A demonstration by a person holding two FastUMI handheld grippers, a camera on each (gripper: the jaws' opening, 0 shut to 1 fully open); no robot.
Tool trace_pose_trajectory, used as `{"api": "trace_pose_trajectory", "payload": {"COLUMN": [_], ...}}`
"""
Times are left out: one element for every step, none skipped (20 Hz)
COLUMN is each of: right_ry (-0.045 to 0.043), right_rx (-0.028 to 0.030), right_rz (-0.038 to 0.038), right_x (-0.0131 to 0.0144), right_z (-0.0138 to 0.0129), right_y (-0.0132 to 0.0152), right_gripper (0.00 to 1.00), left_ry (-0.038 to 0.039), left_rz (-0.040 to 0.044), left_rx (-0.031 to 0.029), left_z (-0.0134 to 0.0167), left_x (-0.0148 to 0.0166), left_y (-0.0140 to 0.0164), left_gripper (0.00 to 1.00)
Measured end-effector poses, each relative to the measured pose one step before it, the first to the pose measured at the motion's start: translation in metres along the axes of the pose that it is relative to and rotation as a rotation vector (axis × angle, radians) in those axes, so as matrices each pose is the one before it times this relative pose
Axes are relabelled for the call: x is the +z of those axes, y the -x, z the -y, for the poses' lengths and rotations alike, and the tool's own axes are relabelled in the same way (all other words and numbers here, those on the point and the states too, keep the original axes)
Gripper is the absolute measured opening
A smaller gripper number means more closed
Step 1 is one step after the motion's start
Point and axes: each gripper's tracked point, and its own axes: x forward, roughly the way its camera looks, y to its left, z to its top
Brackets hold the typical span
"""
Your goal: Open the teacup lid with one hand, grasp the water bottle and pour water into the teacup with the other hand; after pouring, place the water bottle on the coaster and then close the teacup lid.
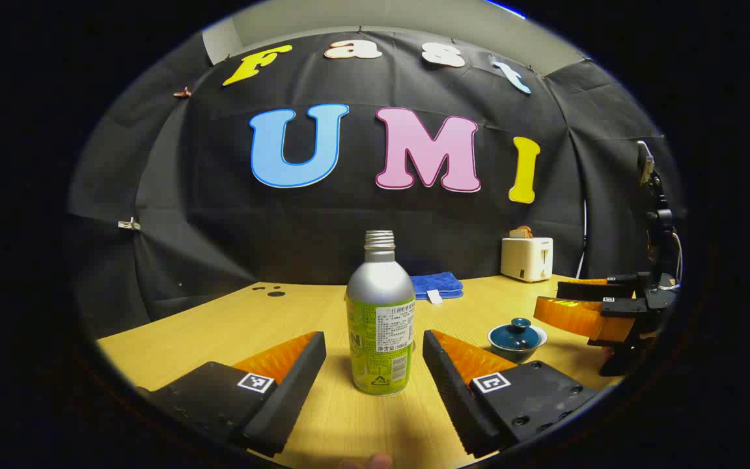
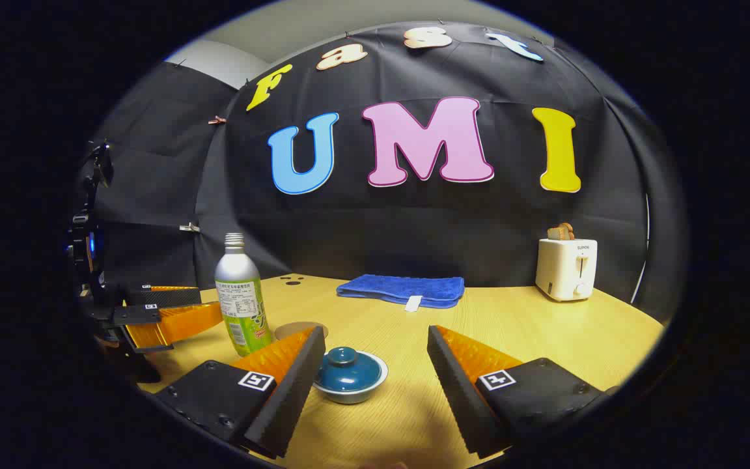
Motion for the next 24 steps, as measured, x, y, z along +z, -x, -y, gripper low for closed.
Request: {"api": "trace_pose_trajectory", "payload": {"right_ry": [-0.00009,0.00014,-0.00014,0.00018,-0.00003,0.00018,-0.00025,0.00027,0.0,0.00012,-0.00012,0.00012,-0.00004,0.00007,-0.00005,-0.00003,-0.0011,-0.00065,-0.00055,-0.00199,0.00085,0.00215,-0.00117,0.00353], "right_rx": [0.00013,0.00007,0.0,0.00011,-0.00014,0.00004,-0.00001,-0.00001,-0.00013,0.00022,-0.00013,0.00001,0.00004,0.0002,-0.00003,0.00028,0.00885,0.01706,0.0226,0.02927,0.01725,0.00437,-0.00083,-0.00647], "right_rz": [-0.00002,0.00005,-0.00006,0.00015,-0.00014,0.00014,-0.00018,0.00015,-0.00006,0.00009,-0.00018,0.00007,-0.00001,0.00011,-0.00001,0.00017,0.00023,-0.00353,-0.001,-0.00146,-0.0055,-0.00141,-0.00234,-0.00827], "right_x": [-0.00014,-0.00006,-0.00019,0.00003,-0.00024,0.00003,0.00009,-0.0003,-0.00004,0.00016,-0.00028,0.00009,-0.00005,0.00006,-0.00028,0.00009,-0.00004,-0.00026,0.00023,-0.0009,-0.00262,0.00031,0.00025,-0.00281], "right_z": [-0.00002,-0.00009,-0.00006,-0.00011,-0.00011,-0.0002,0.0002,-0.0002,-0.00013,-0.00004,0.0001,-0.00007,0.00003,0.00003,0.00002,-0.00008,-0.0017,-0.00237,-0.00392,-0.00614,-0.00736,-0.00155,-0.00135,0.00072], "right_y": [-0.00009,0.00008,-0.00016,0.00009,-0.00013,0.00004,-0.00001,0.00012,-0.00012,0.00004,-0.00005,0.0001,-0.00002,0.0,-0.00005,0.00005,-0.00039,-0.00006,0.00008,-0.00223,-0.00248,-0.00265,-0.00237,-0.00216], "right_gripper": [0.98,0.98,0.98,0.98,0.98,0.98,0.98,0.98,0.98,0.98,0.98,0.98,0.98,0.98,0.98,0.98,0.98,0.98,0.98,0.98,0.98,0.97,0.97,0.97], "left_ry": [0.00015,-0.00019,-0.00003,0.00007,0.0,0.00005,0.00012,-0.00022,-0.00008,-0.00014,0.00003,0.00018,-0.00008,0.0001,-0.00003,-0.00002,-0.00011,0.00065,-0.0003,-0.00075,-0.0001,0.00048,-0.00069,0.00012], "left_rz": [0.00005,-0.00009,0.00024,-0.00022,0.00029,0.00004,0.00009,0.00019,0.00025,-0.00004,-0.00001,0.00005,0.00004,0.00006,0.00024,-0.00008,0.00031,0.00175,-0.00252,0.0017,-0.00056,0.00075,-0.00062,0.00051], "left_rx": [0.00007,0.00006,0.00008,0.00009,-0.0001,0.00001,-0.00012,-0.00001,-0.00002,0.00009,0.00002,0.00011,-0.00013,0.00001,-0.00012,0.00006,-0.00005,-0.00039,-0.0035,-0.00214,-0.00117,-0.0001,-0.00048,0.0], "left_z": [-0.00029,0.00007,0.0003,-0.00014,-0.00014,0.0002,-0.00061,0.00008,0.00007,0.00036,0.00009,-0.00026,0.00036,-0.00047,-0.00029,0.00013,0.00026,0.00011,0.00041,0.00082,0.0,-0.00041,-0.00024,-0.0001], "left_x": [-0.00108,0.00011,-0.00098,0.00115,-0.00055,0.00055,-0.00062,0.00112,-0.00114,0.00071,-0.00002,0.00067,-0.00084,0.00082,-0.0011,0.00092,-0.00067,0.00133,-0.00185,0.00016,-0.00076,0.00031,-0.00027,0.00096], "left_y": [-0.00069,0.00003,0.00027,-0.00094,0.00033,0.00015,-0.00024,0.00003,-0.00014,0.00003,0.00003,0.00005,0.00006,0.00016,-0.00032,0.00008,0.00017,-0.00028,-0.00034,-0.00064,0.00031,0.0004,-0.00009,-0.00019], "left_gripper": [0.95,0.95,0.95,0.95,0.95,0.95,0.95,0.95,0.95,0.95,0.95,0.95,0.95,0.95,0.95,0.95,0.95,0.95,0.95,0.95,0.95,0.95,0.95,0.95]}}
